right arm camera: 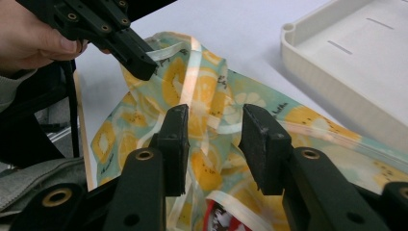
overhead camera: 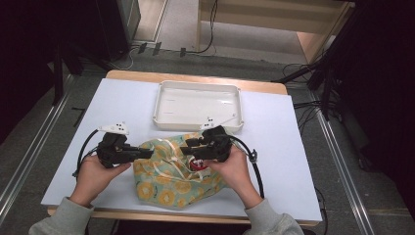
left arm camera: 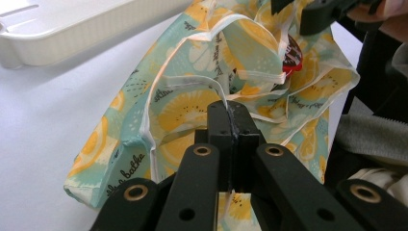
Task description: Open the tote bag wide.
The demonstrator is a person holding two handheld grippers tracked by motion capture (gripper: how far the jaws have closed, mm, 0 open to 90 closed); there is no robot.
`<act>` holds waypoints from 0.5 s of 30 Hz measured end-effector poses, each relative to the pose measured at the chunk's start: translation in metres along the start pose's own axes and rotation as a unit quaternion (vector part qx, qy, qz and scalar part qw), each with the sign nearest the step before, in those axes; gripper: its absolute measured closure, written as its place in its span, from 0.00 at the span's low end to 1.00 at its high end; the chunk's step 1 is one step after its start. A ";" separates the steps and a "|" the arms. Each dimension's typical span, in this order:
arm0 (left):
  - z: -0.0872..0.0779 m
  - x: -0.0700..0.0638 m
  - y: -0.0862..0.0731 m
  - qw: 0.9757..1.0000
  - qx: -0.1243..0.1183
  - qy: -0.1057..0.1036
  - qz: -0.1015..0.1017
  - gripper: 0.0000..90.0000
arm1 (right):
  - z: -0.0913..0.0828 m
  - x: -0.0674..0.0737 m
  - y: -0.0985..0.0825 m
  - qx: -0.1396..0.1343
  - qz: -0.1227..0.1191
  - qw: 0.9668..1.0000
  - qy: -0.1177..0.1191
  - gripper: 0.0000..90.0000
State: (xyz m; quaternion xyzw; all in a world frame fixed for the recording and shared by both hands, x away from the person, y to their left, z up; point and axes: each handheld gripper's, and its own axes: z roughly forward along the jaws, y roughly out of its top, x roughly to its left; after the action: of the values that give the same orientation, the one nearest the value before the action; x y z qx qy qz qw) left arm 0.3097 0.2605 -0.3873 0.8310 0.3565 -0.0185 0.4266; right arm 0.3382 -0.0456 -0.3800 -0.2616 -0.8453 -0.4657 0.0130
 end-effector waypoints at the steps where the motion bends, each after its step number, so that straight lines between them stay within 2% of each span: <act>1: 0.000 0.000 0.000 1.000 0.000 0.003 -0.001 1.00 | 0.002 0.001 0.000 0.002 0.001 1.000 0.002 0.71; 9: -0.002 0.000 0.000 1.000 -0.012 0.001 -0.002 1.00 | 0.015 0.008 0.003 0.008 -0.003 1.000 0.009 0.65; 12: -0.002 -0.001 0.001 1.000 -0.019 -0.002 0.000 1.00 | 0.021 0.009 0.004 0.010 -0.006 1.000 0.009 0.59; 15: -0.004 -0.002 0.001 1.000 -0.024 -0.003 0.003 1.00 | 0.028 0.010 0.005 0.015 -0.007 1.000 0.006 0.58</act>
State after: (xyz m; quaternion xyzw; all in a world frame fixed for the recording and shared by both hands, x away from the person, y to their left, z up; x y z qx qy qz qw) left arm 0.3073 0.2618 -0.3836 0.8216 0.3530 -0.0118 0.4474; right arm 0.3381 -0.0175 -0.3896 -0.2527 -0.8541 -0.4543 0.0189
